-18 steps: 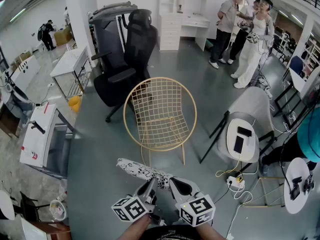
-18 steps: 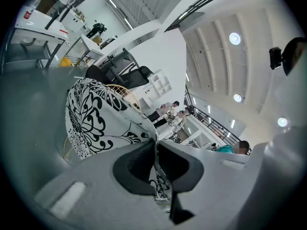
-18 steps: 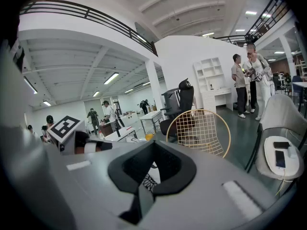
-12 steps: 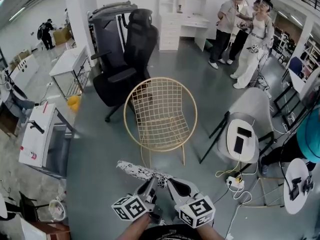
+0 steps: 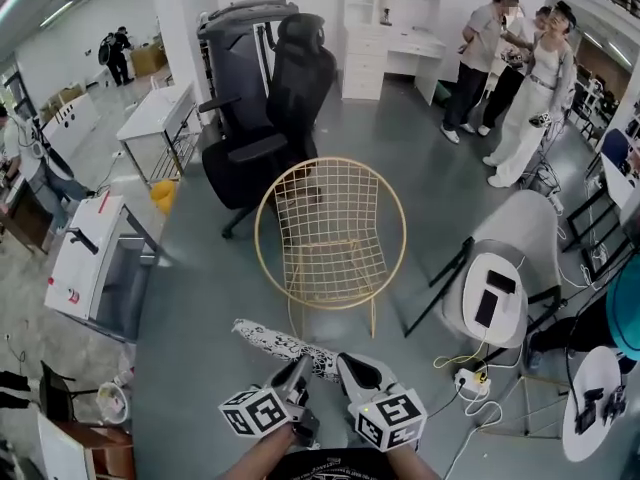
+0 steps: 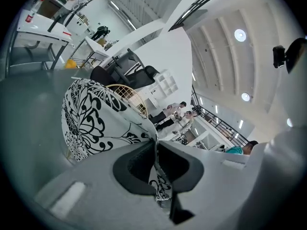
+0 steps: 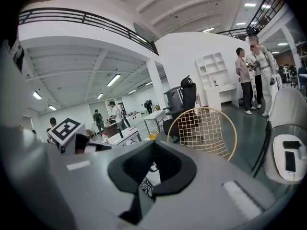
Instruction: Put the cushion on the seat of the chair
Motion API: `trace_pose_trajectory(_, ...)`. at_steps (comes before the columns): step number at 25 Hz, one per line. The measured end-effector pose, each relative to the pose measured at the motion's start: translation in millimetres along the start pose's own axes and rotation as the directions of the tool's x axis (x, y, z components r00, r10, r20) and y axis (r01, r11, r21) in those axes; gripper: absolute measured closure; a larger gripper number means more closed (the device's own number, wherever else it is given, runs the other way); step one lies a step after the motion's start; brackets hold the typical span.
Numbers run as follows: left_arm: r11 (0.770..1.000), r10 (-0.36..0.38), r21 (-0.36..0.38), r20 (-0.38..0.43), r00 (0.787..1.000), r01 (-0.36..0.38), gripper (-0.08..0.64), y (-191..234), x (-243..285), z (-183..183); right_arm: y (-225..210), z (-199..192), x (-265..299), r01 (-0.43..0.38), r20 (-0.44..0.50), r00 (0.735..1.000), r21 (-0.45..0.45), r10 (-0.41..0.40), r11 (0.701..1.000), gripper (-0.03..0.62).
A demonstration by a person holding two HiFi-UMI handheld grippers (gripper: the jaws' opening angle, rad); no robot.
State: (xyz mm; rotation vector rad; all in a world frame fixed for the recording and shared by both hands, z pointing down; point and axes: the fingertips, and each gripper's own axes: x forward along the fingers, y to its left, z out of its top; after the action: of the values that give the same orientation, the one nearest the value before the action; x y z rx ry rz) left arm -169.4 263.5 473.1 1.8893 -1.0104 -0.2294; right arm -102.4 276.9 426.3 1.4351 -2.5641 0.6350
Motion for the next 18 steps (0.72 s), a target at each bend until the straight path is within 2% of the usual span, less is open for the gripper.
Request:
trace_pose_trajectory(5, 0.998, 0.066, -0.014, 0.02, 0.998, -0.065, 0.545, 0, 21, -8, -31, 2, 1, -0.048, -0.024, 0.999, 0.023, 0.049, 0.999, 0.594)
trace_pose_trajectory(13, 0.988, 0.156, -0.025, 0.048, 0.987, -0.155, 0.545, -17, 82, -25, -109, 22, -8, -0.102, -0.029, 0.994, 0.049, 0.103, 0.994, 0.594)
trace_pose_trajectory(18, 0.981, 0.193, -0.015, 0.08, 0.978, -0.192, 0.543, -20, 93, -19, -128, 32, -5, -0.132, -0.018, 0.991, 0.058, 0.134, 0.99, 0.594)
